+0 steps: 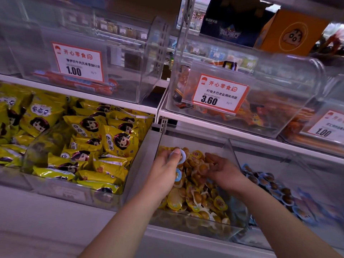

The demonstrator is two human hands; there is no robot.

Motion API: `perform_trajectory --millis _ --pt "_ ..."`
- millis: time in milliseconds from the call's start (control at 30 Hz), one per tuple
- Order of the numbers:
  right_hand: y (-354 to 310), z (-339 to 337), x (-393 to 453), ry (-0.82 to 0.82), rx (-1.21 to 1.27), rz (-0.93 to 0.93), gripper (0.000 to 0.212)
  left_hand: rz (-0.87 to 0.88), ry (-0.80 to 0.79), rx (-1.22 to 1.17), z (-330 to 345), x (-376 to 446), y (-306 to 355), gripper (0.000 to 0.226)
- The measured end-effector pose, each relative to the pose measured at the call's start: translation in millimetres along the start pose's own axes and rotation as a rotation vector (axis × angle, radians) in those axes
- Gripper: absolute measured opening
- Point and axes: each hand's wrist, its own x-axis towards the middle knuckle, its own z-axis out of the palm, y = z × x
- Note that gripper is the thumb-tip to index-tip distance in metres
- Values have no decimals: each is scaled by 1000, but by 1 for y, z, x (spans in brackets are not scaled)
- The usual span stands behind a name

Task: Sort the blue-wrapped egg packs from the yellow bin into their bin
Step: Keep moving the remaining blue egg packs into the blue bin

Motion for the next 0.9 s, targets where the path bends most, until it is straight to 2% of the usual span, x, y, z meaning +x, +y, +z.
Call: perform_trajectory --millis 67,167,233,300,333,433,600,667,767,900 --pt "0 -4 -1 56 -151 -49 61 24 28 20 4 2 -1 19" --pt "4 -8 5 177 -495 -144 35 49 73 16 10 5 -2 22" --pt "9 -4 9 37 -718 -115 32 53 90 25 12 6 -4 20" --pt "15 7 14 -162 -809 -77 34 55 106 34 14 8 -5 10" --pt "18 13 16 -220 -822 -75 35 51 109 24 14 9 -5 4" --pt "26 24 27 -264 -845 -83 35 36 103 28 16 9 -10 8" --pt "23 27 39 -419 -918 22 47 42 119 43 15 9 -13 8" --pt "23 26 39 -452 -874 50 42 45 116 24 15 10 -13 8" --pt "33 29 38 -335 -672 36 26 50 107 37 15 10 -14 8" --pt "39 31 36 -53 -536 -44 13 46 114 58 14 11 -15 11"
